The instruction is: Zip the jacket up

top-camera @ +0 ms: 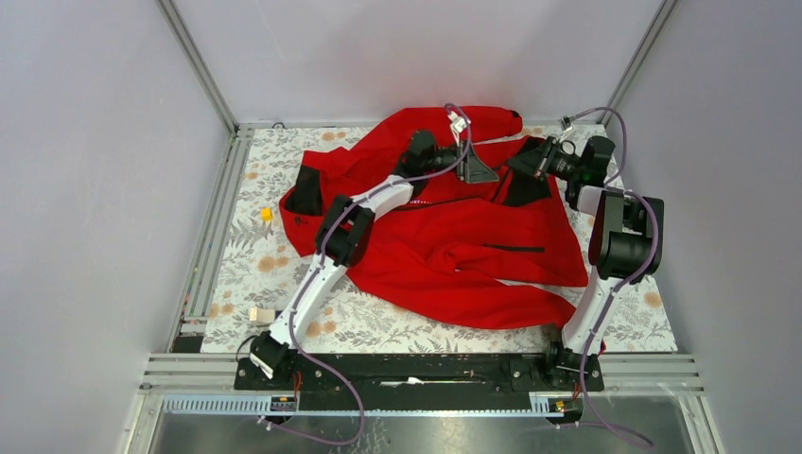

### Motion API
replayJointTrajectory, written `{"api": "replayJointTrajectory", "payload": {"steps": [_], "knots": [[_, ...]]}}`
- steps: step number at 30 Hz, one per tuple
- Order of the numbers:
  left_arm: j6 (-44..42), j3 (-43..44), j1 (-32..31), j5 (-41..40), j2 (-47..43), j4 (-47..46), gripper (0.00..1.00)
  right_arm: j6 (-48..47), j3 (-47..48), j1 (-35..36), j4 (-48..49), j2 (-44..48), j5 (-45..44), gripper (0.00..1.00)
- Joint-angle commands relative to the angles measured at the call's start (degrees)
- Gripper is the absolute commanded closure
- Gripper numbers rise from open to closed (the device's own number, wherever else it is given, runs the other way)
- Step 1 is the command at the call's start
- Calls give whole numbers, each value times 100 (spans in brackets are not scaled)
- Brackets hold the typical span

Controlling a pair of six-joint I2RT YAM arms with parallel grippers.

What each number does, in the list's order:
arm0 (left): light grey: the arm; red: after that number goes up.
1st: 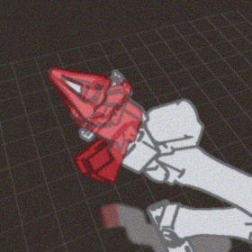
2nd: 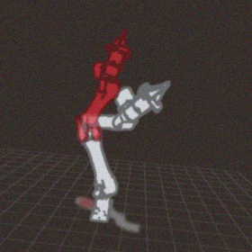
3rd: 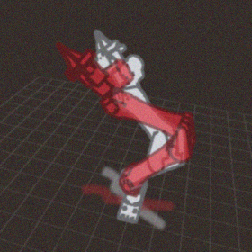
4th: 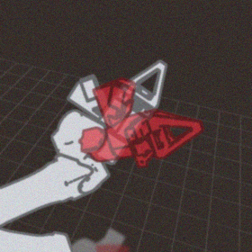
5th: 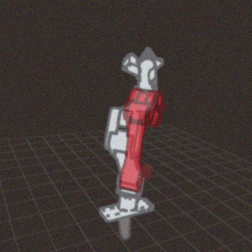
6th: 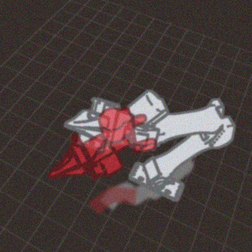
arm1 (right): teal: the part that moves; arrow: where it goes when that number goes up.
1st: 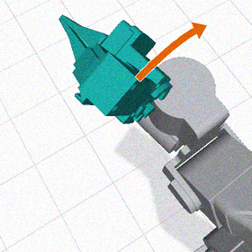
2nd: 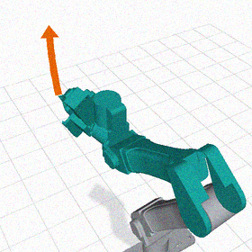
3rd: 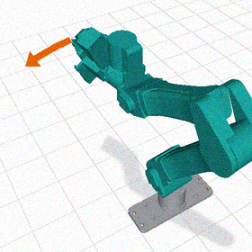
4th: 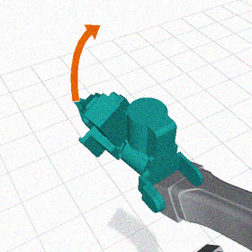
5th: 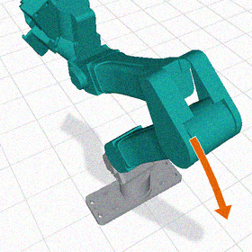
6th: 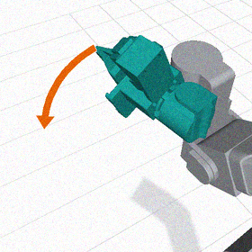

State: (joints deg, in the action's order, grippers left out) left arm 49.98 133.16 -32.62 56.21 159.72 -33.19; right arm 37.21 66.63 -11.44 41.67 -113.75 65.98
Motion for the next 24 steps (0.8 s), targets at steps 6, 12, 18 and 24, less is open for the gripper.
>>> {"api": "replayJointTrajectory", "payload": {"steps": [6,12,18,24], "knots": [[-16,370,-376,23,68,-823,22,447,38,122,636,-75,253,100],[-419,285,-421,-473,30,-378,49,401,1,169,559,-23,225,100],[-1448,-683,-519,-1693,-689,156,96,-273,-150,182,-803,492,-1202,66],[-2818,-1482,-833,-2875,-1389,544,100,-190,-138,186,-3193,1154,-3637,26]]}}
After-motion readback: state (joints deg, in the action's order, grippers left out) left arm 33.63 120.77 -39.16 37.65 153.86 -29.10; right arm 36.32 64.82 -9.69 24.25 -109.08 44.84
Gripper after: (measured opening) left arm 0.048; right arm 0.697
